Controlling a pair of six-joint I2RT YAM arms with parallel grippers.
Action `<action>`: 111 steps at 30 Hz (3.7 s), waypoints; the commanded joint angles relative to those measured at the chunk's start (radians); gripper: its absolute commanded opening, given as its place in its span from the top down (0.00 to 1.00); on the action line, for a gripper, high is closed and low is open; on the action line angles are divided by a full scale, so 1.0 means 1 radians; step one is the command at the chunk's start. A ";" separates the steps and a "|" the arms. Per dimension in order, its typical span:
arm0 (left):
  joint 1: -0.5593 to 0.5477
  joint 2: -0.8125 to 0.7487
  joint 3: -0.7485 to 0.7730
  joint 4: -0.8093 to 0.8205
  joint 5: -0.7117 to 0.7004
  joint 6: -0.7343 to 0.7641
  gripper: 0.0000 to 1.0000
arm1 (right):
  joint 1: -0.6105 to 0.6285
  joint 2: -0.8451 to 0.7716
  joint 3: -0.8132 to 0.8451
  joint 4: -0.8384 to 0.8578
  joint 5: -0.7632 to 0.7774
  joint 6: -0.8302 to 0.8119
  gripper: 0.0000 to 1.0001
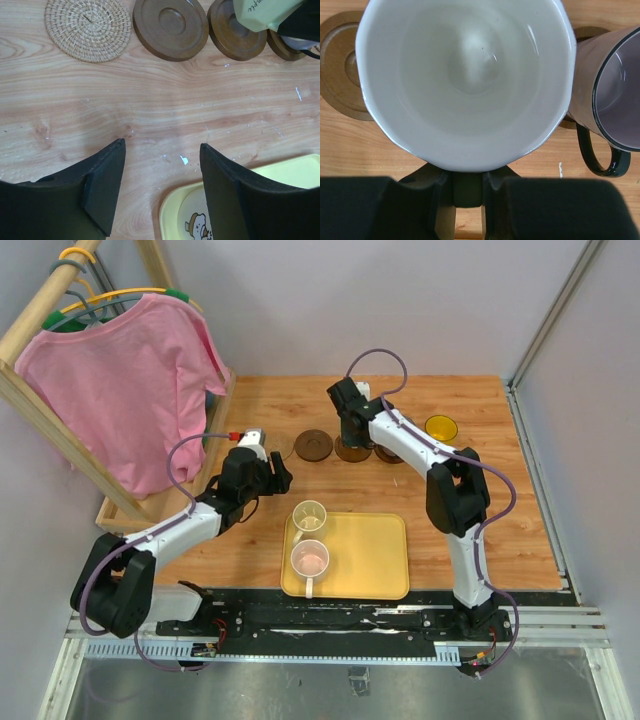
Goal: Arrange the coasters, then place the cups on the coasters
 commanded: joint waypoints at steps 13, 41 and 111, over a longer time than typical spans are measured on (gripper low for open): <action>0.007 0.019 0.030 0.020 0.018 0.012 0.36 | -0.017 -0.014 -0.032 0.056 0.000 -0.002 0.99; 0.006 0.033 0.030 0.024 0.024 0.013 0.36 | -0.025 0.011 -0.062 0.057 -0.030 0.021 0.99; -0.056 -0.303 -0.048 -0.146 0.153 0.003 0.14 | 0.028 -0.643 -0.553 0.166 -0.022 -0.006 0.02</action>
